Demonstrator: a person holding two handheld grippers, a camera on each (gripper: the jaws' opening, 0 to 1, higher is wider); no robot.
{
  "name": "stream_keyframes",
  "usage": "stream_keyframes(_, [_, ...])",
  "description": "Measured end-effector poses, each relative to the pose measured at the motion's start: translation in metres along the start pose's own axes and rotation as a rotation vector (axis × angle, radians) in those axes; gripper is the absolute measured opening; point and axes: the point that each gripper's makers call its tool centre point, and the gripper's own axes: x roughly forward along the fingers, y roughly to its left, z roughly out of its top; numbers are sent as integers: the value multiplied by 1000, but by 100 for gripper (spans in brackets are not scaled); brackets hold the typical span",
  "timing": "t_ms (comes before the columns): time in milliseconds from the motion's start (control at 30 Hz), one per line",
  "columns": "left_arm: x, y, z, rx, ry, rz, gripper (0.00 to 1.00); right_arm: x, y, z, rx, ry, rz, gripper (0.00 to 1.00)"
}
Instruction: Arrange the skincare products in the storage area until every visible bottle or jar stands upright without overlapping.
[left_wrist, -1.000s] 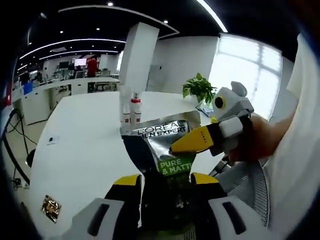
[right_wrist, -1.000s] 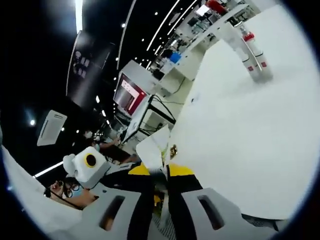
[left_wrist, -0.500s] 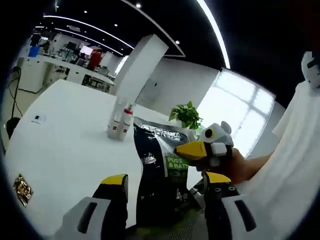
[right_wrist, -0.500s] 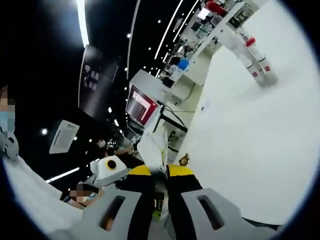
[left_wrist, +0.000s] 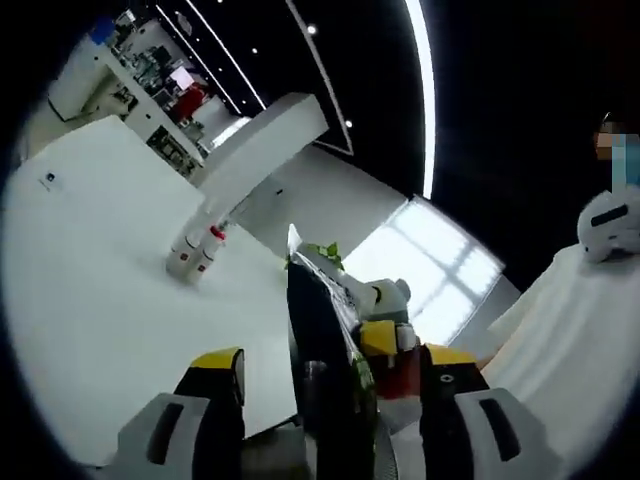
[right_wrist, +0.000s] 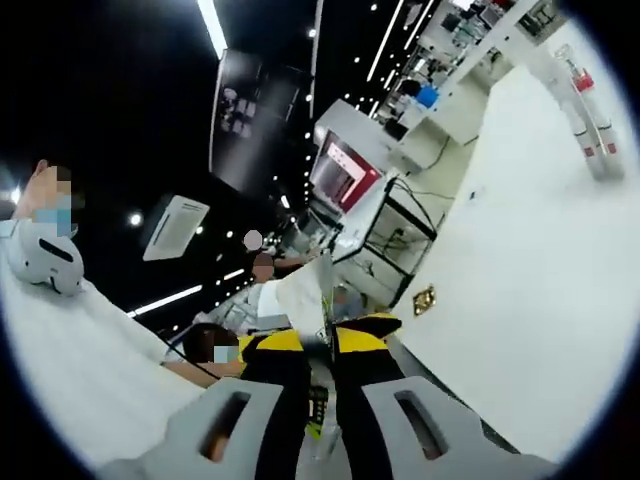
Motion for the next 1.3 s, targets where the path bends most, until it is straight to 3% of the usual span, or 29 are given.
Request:
stream_keyframes(167, [-6,-12,1,-51,-1,-96,30,11,6,-4,31,42,-16,6])
stream_keyframes(300, [-10,-16,8,-127,-38,-127,22,13,9,-1,75,48,-44,6])
stream_keyframes(467, [-14,-11,15,-145,-77,-121,16,11,8,3,97,44,-90,6])
stream_keyframes(533, [-18,-11,20,-151,-98,-131,6,8,6,6,103,25,-104,5])
stream_keyframes(567, [-20,-5,24,-162,-123,-110,5,8,7,8,121,10,-103,3])
stream_keyframes(700, [-22,-8,26,-146,-127,-130,4,13,6,9,117,-34,-113,3])
stream_keyframes(867, [-24,-1,31,-189,-143,-137,3,15,0,17,130,-127,-122,3])
stream_keyframes(1000, [-26,3,33,-218,-153,-121,3,17,-5,20,189,-194,-135,5])
stream_keyframes(1200, [-22,11,32,-257,-136,-111,3,14,-7,20,174,-207,-168,12])
stream_keyframes(1300, [-23,15,37,-256,-136,-103,2,16,-12,15,161,-163,-173,15])
